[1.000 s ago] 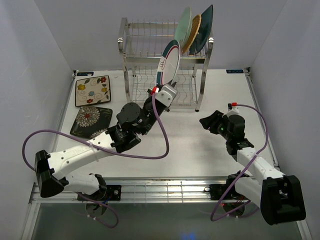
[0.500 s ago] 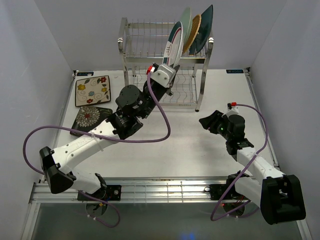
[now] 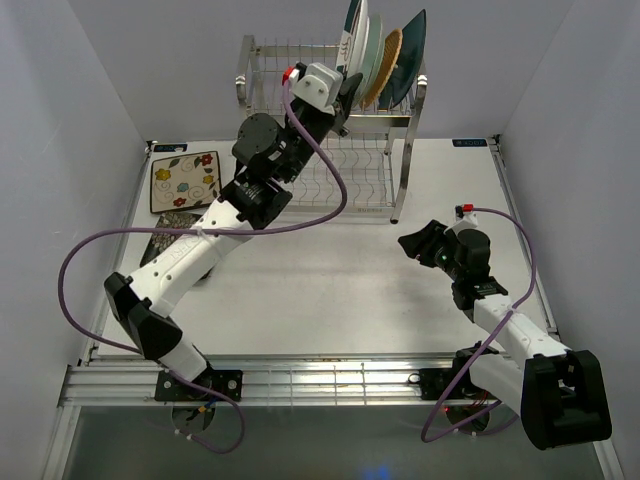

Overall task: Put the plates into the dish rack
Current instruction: Insert the plate into the dish rack.

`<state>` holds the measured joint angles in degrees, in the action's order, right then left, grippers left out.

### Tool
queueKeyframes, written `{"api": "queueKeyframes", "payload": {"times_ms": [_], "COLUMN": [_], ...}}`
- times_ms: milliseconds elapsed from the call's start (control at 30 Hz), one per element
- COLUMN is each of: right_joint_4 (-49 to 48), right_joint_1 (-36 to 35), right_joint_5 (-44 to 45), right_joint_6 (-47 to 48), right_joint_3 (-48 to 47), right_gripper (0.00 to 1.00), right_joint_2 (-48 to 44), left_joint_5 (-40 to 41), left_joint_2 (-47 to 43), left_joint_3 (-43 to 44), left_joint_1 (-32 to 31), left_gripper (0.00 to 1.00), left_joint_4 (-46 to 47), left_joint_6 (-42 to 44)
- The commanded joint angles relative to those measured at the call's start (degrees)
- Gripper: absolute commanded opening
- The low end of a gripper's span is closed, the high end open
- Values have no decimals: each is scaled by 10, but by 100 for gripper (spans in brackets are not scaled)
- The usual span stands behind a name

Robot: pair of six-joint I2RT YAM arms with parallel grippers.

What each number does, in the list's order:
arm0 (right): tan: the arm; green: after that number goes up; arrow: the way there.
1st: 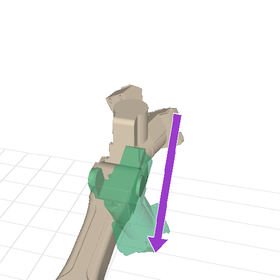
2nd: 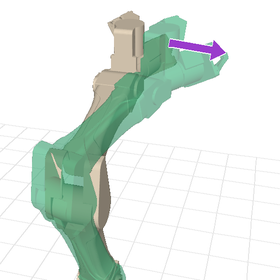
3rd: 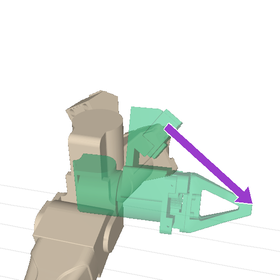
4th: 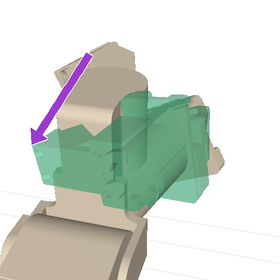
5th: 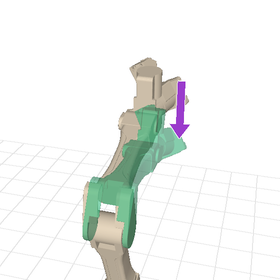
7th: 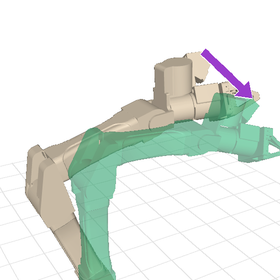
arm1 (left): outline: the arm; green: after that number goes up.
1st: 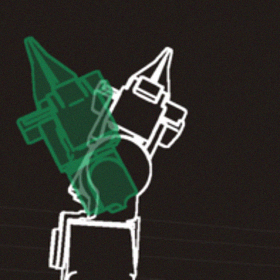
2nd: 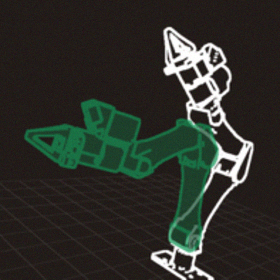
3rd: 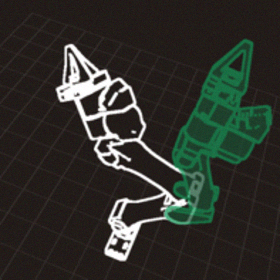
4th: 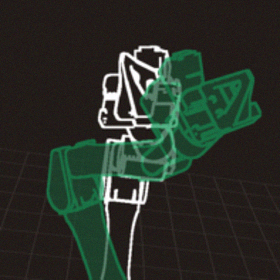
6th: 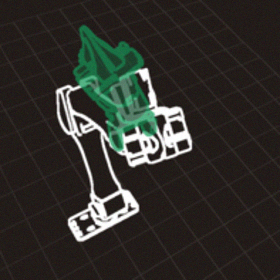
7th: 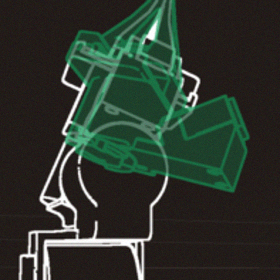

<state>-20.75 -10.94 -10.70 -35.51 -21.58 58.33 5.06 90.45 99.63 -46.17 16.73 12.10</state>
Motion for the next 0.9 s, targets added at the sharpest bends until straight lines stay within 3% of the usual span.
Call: {"api": "queueKeyframes", "payload": {"times_ms": [0, 233, 533, 867], "right_joint_4": [-24, -24, -25, -25], "right_joint_1": [2, 1, 2, 1], "right_joint_5": [-4, -7, -11, -15], "right_joint_6": [9, 11, 15, 15], "right_joint_3": [1, -2, -4, -4], "right_gripper": [54, 54, 54, 54], "right_joint_2": [-5, 6, 10, 7], "left_joint_5": [-49, -97, -100, -108], "left_joint_2": [16, 110, 235, 283], "left_joint_3": [53, 169, 326, 351], "left_joint_1": [12, 72, 111, 155], "left_gripper": [0, 0, 0, 0], "left_joint_4": [21, -4, -15, -21], "left_joint_6": [-7, -60, -83, -181]}}
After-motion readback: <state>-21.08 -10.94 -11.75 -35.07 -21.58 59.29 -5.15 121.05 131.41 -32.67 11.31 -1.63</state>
